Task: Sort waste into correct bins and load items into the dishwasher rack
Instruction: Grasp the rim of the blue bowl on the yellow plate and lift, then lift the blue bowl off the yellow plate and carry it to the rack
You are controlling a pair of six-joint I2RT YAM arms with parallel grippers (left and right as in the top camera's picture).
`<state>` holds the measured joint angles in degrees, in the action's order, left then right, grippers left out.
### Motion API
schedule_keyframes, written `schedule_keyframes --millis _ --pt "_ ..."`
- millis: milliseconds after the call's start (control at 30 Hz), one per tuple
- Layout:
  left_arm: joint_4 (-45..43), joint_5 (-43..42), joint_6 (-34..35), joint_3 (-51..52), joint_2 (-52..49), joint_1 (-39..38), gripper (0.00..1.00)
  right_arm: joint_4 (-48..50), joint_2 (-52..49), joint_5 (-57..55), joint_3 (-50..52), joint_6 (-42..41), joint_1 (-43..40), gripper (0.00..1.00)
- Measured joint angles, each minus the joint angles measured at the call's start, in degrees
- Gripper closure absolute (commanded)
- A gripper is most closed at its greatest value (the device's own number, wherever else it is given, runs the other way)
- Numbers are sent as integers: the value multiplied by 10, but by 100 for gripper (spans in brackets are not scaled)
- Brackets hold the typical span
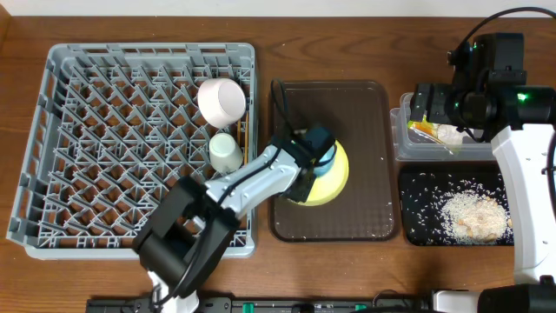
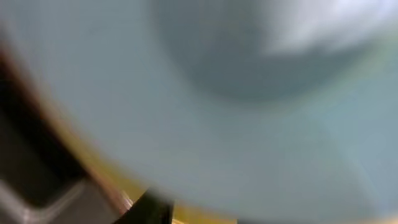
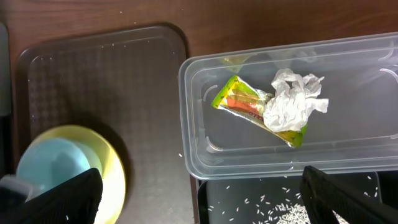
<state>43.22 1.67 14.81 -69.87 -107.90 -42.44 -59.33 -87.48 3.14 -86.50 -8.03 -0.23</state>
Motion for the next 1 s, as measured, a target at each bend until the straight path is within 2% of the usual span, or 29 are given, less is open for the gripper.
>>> schedule_keyframes --millis 167,233,267,367,500,533,567,600,633,667,867,1000 --pt "10 -2 4 0 66 -8 57 0 0 0 0 0 0 1" --pt "9 -2 4 0 101 -8 52 0 0 0 0 0 0 1" --pt "7 -2 5 0 121 -8 46 0 0 0 0 0 0 1" --pt "-7 -4 8 0 171 -8 14 0 0 0 0 0 0 1" --pt "-42 -21 19 0 220 -8 6 0 0 0 0 0 0 1" --pt "-48 -28 21 0 226 -8 7 0 0 0 0 0 0 1" --pt "-56 -36 24 0 228 -8 21 0 0 0 0 0 0 1" --pt "-63 -44 30 0 228 -8 43 0 0 0 0 0 0 1" --pt "-71 -49 32 0 226 -8 53 0 0 0 0 0 0 1" --pt "-81 -55 33 0 224 -10 58 0 0 0 0 0 0 1" --pt "-118 -71 34 0 188 -34 67 0 0 0 0 0 0 1" --pt "-151 -71 34 0 143 -55 67 0 0 0 0 0 0 1"
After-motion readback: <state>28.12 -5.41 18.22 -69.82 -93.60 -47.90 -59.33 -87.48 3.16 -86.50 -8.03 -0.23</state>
